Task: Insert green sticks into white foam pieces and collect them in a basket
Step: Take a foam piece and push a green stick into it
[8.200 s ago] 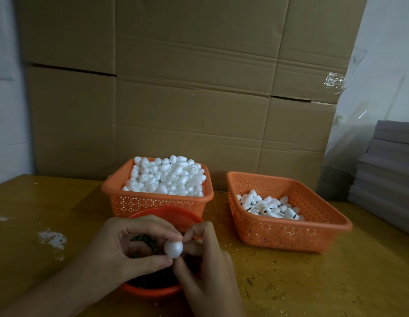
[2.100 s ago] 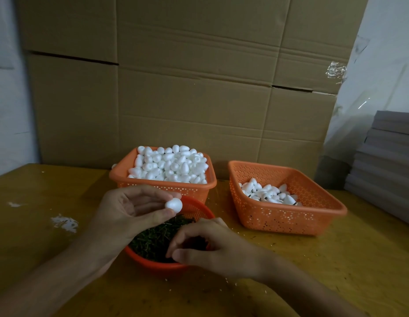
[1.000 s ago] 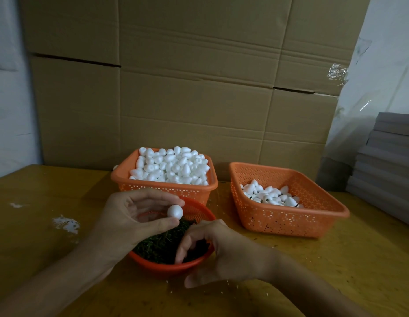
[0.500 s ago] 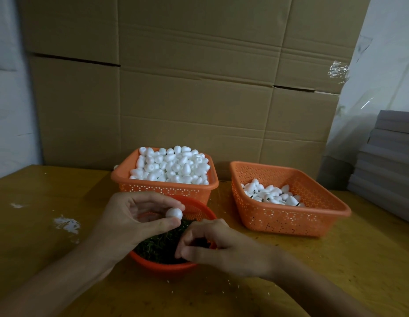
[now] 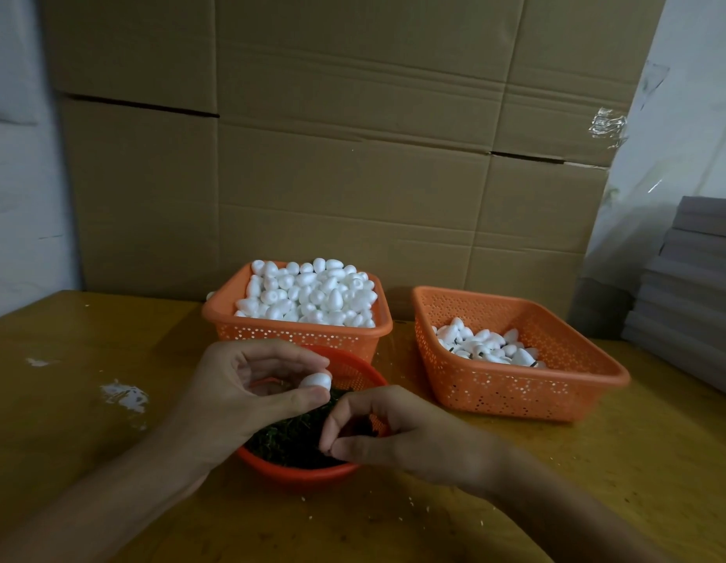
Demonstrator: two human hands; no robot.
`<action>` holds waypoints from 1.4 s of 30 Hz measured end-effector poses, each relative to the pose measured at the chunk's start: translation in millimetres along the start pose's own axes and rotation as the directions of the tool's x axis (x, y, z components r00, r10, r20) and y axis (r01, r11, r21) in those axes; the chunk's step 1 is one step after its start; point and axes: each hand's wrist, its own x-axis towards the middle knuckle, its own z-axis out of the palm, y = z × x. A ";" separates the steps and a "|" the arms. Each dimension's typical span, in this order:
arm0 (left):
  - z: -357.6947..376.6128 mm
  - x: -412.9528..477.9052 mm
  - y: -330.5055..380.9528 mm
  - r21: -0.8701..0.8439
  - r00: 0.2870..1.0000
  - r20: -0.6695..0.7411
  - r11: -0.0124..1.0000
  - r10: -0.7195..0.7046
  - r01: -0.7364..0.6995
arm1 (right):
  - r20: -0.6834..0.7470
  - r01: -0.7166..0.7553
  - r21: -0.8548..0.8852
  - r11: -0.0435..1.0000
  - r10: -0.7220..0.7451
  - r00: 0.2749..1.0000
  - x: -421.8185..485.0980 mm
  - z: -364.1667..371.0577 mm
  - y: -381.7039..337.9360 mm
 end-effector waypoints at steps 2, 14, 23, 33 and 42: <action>-0.3 0.1 -1.0 0.003 1.000 0.000 1.000 0.002 -0.002 | -0.007 0.013 0.025 1.000 -0.013 1.000 0.6 -0.1 -0.7; -3.9 1.6 -4.4 0.020 1.000 -0.018 1.000 0.017 -0.017 | 0.005 0.011 -0.029 1.000 -0.011 1.000 1.6 2.3 -2.6; -4.2 2.9 -4.2 -0.004 1.000 0.002 1.000 -0.021 0.021 | -0.001 -0.005 -0.032 0.999 0.005 1.000 0.1 2.7 -2.5; -7.4 3.5 -5.7 -0.073 0.998 0.001 0.996 -0.059 0.059 | -0.013 0.036 0.040 0.999 -0.035 0.999 1.9 6.9 5.4; -6.2 4.3 -4.6 -0.158 0.994 -0.020 0.982 -0.106 0.102 | -0.044 0.095 0.149 0.984 -0.089 0.995 7.5 13.8 13.9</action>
